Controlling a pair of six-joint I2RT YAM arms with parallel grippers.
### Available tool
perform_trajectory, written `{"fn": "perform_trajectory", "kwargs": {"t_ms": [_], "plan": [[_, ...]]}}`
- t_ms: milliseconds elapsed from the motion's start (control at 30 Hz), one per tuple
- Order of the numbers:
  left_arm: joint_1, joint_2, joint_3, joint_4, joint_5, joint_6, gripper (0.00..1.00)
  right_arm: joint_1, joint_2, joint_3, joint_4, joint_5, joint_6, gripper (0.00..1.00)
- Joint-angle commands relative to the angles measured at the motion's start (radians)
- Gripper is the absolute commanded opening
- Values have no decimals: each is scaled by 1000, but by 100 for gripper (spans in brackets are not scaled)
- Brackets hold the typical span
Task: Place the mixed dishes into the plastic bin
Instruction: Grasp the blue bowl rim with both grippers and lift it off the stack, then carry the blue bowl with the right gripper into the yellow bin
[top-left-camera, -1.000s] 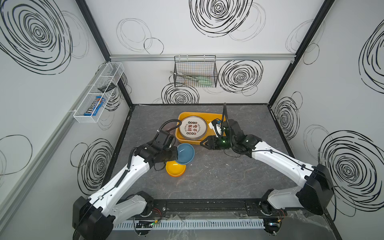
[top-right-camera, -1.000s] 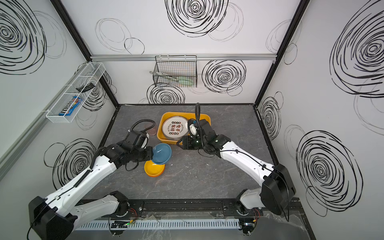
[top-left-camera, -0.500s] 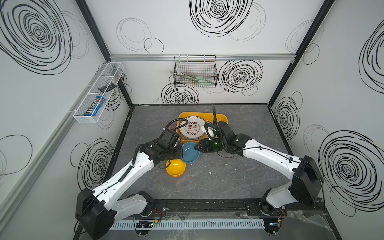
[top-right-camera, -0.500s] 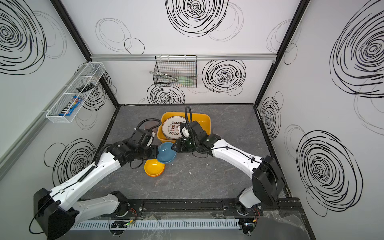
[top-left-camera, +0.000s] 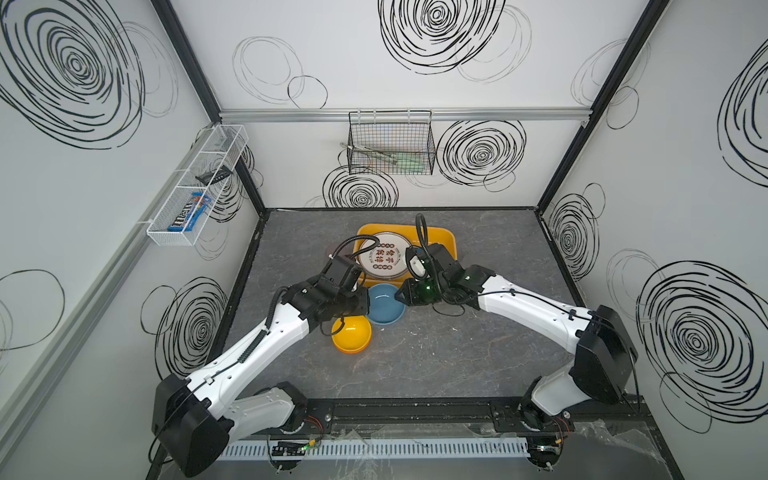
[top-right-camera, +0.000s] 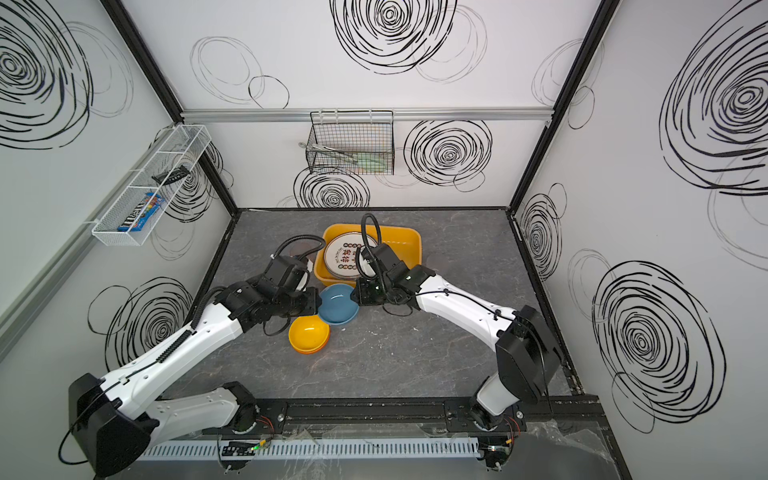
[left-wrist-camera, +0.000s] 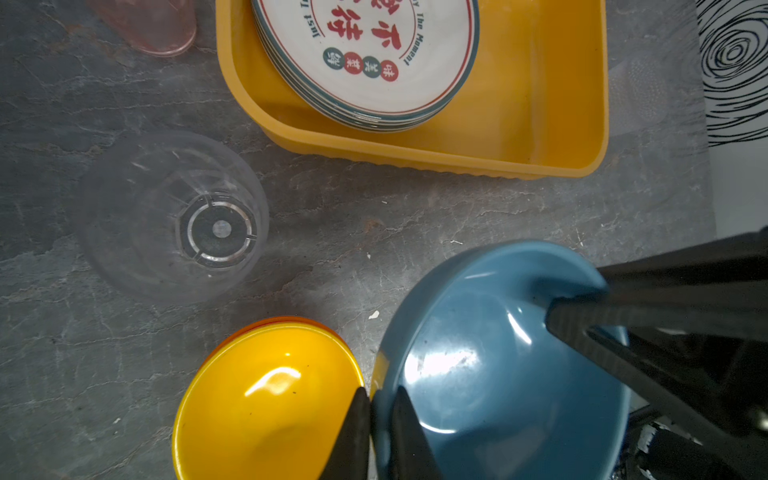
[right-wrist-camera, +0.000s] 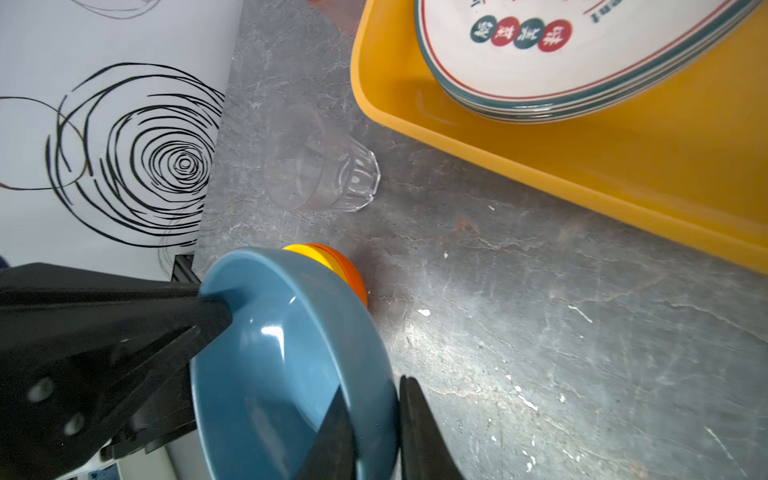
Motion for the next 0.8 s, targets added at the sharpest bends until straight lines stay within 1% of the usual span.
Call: {"fn": "perform_trajectory", "kwargs": {"t_ms": [0,133,267,467,633,767], "plan": [[-2,-7,24,30,14,-14,21,5,3,55,-47,68,-26,12],[1,-20,26,39,33,-22,30,2,8,76,-82,126,-52,9],[8,-37,20,45,44,-24,36,-6,17,103,-122,185,-80,8],[29,-80,-12,57,58,-27,44,-45,37,140,-164,233,-116,8],[63,-118,-42,61,81,-24,50,-92,60,173,-186,265,-143,7],[92,-135,-64,65,107,-16,51,-129,85,194,-193,303,-158,7]]}}
